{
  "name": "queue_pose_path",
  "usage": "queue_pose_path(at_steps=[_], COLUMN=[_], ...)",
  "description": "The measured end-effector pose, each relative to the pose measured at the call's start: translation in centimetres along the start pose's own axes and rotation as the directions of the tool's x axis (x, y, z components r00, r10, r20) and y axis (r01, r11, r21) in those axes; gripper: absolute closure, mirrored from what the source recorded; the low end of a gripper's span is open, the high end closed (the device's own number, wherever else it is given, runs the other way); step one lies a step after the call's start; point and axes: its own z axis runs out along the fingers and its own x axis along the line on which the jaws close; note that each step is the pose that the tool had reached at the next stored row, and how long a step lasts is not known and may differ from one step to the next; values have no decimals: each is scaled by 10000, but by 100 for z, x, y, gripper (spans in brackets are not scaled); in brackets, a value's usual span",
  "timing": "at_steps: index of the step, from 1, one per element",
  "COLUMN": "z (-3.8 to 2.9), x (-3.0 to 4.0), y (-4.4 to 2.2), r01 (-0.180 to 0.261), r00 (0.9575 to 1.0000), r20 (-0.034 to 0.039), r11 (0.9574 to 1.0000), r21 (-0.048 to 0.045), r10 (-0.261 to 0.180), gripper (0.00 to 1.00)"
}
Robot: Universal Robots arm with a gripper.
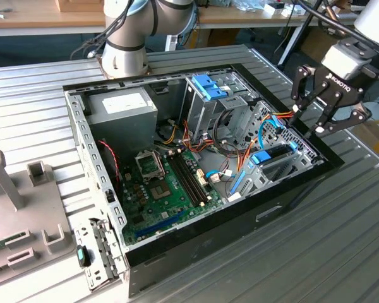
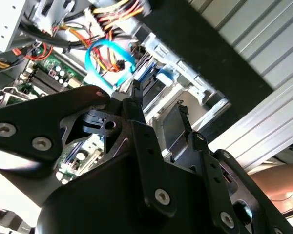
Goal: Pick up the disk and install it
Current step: 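Insert the first disk wire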
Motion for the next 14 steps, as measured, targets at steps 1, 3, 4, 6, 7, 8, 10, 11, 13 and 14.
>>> queue_pose_path(at_steps=[1,3,4,6,7,8,10,11,13,14], z=[0,-1,-1,1,3,4,6,6,6,6], x=[4,6,6,7,7,7,10,1,0,-12], y=[-32,-52,-52,-53,-53,-53,-78,-91,-91,-93], r01=[48,329,502,1127,1322,1492,1979,2063,2064,2091], r00=[10000,9995,9987,9936,9912,9888,9802,9785,9785,9779], r20=[-1,-5,-8,-16,-18,-19,-23,-24,-24,-26], r11=[10000,9995,9987,9936,9912,9888,9802,9785,9784,9779], r21=[-2,-11,-17,-39,-46,-52,-69,-72,-73,-74], r10=[-48,-329,-502,-1127,-1322,-1493,-1979,-2063,-2064,-2092], gripper=[56,56,56,56,56,56,56,56,56,56])
